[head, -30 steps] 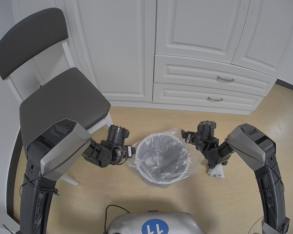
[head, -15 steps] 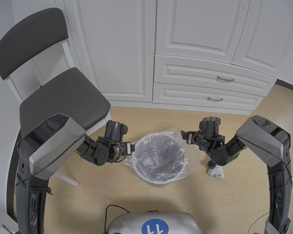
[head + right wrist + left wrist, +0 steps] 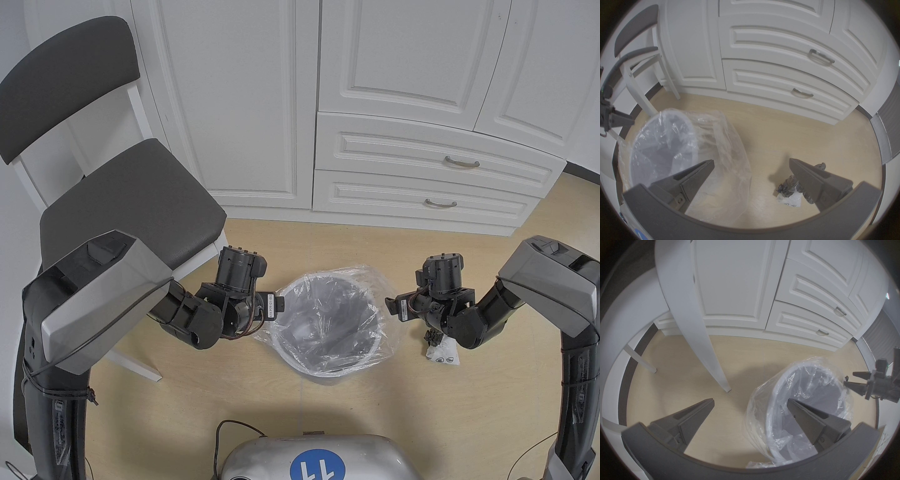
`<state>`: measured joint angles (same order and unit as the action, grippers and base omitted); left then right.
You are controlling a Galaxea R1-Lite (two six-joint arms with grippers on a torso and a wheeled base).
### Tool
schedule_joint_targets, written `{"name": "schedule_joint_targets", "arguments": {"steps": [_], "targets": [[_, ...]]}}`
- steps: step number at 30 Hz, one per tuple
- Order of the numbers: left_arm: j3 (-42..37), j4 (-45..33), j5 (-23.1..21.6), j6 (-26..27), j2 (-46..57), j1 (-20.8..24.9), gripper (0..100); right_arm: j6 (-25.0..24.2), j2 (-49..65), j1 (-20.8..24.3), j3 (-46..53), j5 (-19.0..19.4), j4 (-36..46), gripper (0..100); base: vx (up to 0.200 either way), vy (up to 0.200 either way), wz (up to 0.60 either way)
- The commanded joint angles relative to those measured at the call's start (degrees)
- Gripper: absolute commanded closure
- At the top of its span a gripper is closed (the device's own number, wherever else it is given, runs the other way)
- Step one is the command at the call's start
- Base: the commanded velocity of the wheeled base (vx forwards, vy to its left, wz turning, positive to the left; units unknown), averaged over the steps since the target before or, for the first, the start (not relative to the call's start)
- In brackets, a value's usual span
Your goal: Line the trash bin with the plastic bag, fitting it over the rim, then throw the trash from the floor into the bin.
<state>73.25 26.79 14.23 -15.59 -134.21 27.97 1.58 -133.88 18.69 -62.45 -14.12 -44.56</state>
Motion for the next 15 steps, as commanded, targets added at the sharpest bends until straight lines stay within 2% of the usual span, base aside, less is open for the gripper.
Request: {"name": "schedule_joint_targets", "arguments": {"steps": [1, 6, 15], "targets": [[-2.8, 1.8, 0.0, 0.7, 2.1, 1.7, 0, 0.3, -4.6, -0.7, -2.1, 0.0, 0.6, 0, 0.000, 0.000, 0.00], [-5.8, 6.6, 1.3, 3.4, 2.4, 2.8, 0, -0.2, -11.5, -1.1, -7.1, -0.6, 0.6, 0, 0.000, 0.000, 0.00], [-10.1, 13.9, 3.4, 8.5, 1.6, 5.1, 0, -2.0, -16.8, -0.8, -10.8, -0.1, 0.8, 0, 0.000, 0.000, 0.00]]}}
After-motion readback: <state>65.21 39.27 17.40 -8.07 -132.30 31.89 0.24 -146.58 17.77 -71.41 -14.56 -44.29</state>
